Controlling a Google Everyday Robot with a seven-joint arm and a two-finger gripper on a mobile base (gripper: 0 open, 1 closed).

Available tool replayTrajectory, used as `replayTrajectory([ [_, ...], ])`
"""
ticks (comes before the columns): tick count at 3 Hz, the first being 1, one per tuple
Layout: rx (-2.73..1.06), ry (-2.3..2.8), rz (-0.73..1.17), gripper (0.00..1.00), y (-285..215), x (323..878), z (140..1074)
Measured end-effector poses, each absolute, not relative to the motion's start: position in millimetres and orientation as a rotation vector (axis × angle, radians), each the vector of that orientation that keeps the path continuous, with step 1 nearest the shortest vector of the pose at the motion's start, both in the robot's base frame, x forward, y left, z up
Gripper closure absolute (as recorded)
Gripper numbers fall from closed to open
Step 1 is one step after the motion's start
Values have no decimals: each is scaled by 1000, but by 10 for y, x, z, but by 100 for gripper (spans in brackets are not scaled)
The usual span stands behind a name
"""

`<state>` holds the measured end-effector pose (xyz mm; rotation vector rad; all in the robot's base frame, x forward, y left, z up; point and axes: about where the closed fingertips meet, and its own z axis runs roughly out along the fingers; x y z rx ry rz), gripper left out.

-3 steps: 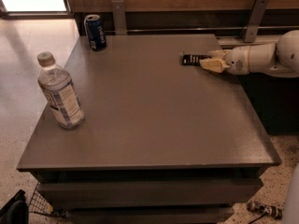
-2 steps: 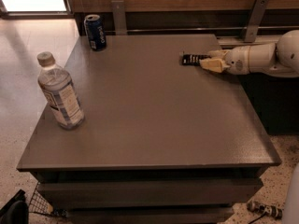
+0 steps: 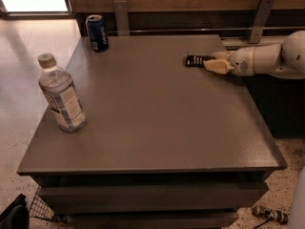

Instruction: Move rxbar chocolate near blue plastic bottle

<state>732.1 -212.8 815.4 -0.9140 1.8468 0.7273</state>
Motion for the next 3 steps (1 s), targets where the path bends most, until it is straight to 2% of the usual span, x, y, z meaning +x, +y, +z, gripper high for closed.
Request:
replayTrajectory([
  [3,-914,1847,727,100,-2128,7322,8160],
])
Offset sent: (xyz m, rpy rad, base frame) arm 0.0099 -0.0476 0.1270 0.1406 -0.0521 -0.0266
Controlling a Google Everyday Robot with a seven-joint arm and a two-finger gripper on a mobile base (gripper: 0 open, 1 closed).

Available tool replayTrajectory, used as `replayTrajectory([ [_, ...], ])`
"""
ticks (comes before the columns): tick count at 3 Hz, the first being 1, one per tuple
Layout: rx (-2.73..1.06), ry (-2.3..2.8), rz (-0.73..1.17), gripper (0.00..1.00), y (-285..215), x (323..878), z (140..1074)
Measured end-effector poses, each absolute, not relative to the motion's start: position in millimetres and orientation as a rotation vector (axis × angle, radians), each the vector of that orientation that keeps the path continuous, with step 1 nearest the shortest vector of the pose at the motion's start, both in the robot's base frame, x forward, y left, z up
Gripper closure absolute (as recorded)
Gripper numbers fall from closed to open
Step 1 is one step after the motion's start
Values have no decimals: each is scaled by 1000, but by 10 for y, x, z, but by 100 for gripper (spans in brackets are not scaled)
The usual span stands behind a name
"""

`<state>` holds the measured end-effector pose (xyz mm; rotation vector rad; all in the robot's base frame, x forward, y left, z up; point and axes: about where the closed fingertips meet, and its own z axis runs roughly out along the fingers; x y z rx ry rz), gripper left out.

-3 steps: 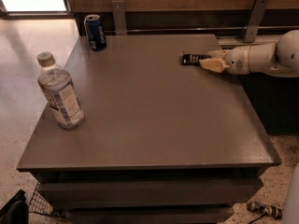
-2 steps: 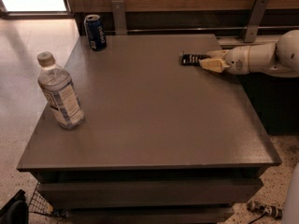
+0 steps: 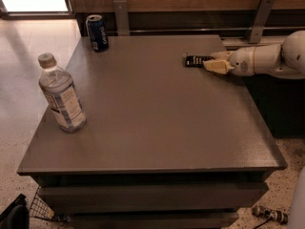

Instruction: Move rxbar chocolate near blue plastic bottle

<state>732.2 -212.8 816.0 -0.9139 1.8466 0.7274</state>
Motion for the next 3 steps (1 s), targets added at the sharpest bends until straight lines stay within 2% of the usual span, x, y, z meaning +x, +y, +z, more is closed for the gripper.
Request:
replayTrajectory([
  [3,-914,1846,727,100,-2130,7321,8163],
])
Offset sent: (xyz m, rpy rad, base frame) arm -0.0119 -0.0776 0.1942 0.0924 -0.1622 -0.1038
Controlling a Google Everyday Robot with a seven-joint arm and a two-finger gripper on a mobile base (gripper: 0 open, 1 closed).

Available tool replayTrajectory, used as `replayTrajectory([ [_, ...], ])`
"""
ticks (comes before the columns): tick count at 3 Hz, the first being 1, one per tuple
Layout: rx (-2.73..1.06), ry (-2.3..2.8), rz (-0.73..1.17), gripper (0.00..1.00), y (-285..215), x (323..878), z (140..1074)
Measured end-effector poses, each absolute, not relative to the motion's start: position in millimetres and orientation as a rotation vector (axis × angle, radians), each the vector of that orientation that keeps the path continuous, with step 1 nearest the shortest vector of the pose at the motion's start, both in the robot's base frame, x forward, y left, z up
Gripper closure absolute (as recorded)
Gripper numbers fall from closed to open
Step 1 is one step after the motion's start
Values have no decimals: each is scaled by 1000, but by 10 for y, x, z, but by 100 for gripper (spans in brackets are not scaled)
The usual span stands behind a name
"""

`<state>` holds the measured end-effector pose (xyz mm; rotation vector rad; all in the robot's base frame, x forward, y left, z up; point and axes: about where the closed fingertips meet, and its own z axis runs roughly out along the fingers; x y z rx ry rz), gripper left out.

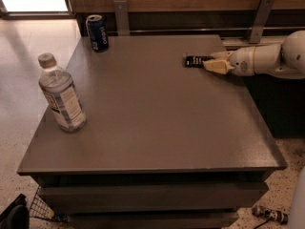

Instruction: Move rxbar chocolate near blue plastic bottle

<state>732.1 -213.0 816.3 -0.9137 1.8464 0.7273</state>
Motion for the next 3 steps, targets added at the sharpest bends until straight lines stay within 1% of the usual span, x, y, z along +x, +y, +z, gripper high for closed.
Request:
replayTrajectory([
  [2,-913,1846,727,100,-2130,7321,8165],
  [3,-872,1774,690,100,-2306,7284,8822],
])
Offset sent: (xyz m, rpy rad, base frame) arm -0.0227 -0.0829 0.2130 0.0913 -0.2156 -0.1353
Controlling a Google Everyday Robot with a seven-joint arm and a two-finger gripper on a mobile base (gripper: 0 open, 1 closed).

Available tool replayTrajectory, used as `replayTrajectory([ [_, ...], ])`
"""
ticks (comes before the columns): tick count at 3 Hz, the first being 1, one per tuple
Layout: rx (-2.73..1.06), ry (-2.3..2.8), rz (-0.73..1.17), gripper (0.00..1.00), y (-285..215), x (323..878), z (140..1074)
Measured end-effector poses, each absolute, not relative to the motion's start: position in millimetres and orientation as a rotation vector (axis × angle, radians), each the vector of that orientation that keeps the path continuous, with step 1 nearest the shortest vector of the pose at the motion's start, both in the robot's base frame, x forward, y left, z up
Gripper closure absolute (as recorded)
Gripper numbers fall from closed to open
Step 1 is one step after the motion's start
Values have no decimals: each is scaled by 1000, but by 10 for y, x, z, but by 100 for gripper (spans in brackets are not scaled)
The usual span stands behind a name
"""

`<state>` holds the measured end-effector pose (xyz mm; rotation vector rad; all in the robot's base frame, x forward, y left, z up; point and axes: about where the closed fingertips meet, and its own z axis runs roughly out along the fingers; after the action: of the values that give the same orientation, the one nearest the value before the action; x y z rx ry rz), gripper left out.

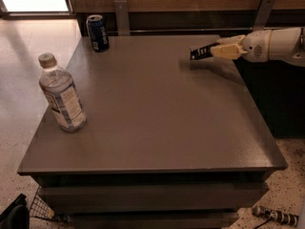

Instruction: Move rxbar chocolate near blue plastic bottle

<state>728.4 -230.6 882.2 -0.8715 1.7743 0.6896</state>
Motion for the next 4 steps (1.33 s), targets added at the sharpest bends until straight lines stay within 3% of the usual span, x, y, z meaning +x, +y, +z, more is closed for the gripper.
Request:
replayTrajectory([
  [2,-871,1742,730,100,-2224,7263,9108],
  [4,-829,1664,675,100,-2155,6770,9742],
])
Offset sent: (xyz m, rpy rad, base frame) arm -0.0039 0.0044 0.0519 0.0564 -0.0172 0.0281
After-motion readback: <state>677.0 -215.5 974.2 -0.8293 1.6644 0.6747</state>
